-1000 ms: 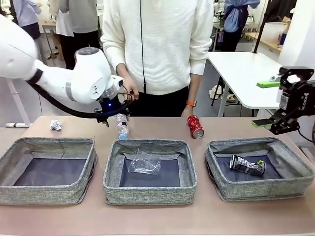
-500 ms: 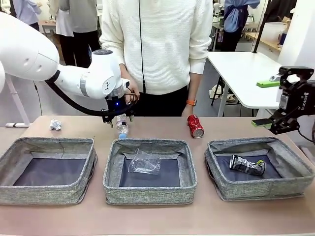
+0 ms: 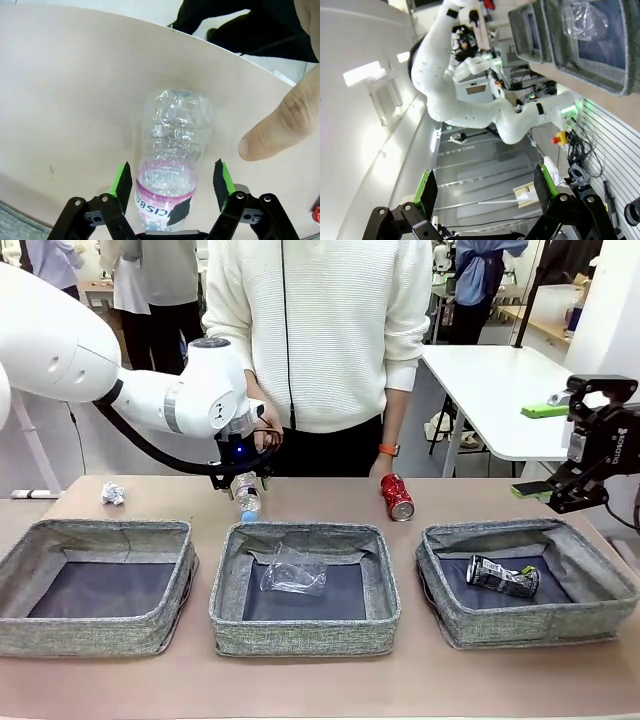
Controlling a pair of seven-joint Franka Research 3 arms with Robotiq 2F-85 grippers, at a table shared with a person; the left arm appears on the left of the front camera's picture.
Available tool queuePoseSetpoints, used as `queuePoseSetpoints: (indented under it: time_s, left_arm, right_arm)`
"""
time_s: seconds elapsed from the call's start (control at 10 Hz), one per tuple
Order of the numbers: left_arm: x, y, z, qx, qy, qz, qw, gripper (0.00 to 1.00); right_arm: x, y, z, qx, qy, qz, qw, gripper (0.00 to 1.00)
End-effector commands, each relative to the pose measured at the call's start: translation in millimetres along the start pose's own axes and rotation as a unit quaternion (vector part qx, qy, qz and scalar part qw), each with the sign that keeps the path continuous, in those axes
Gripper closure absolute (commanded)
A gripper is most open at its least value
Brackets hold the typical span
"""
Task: Sort the waste into the appropriate baskets.
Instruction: Pick up the waste item pointed out by the person.
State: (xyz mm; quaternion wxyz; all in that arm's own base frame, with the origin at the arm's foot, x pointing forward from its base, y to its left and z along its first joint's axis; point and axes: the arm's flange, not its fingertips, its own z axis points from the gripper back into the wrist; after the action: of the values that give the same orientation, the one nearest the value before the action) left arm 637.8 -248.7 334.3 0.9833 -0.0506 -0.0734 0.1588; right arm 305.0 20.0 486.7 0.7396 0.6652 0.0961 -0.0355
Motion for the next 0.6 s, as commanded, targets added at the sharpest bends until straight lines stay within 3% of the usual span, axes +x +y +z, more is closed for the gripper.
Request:
queuePoseSetpoints:
  time_s: [0.0, 0.1, 0.5]
  left_arm:
    - [-0.2, -2.1, 4.7, 0.005, 0.004, 0.015, 1.0, 0.64]
    - [-0.5, -2.2, 3.2, 0.008, 0.004, 0.015, 1.0, 1.0]
    - [-0.7, -2.9, 0.1, 0.014, 0.008, 0.015, 1.0, 1.0]
  right_arm:
    - [0.3, 3.1, -0.2, 0.008, 0.001, 0.007, 1.0, 0.0]
    - [0.3, 3.1, -0.2, 0.008, 0.001, 0.007, 1.0, 0.0]
    - [0.3, 3.1, -0.2, 0.008, 0.001, 0.007, 1.0, 0.0]
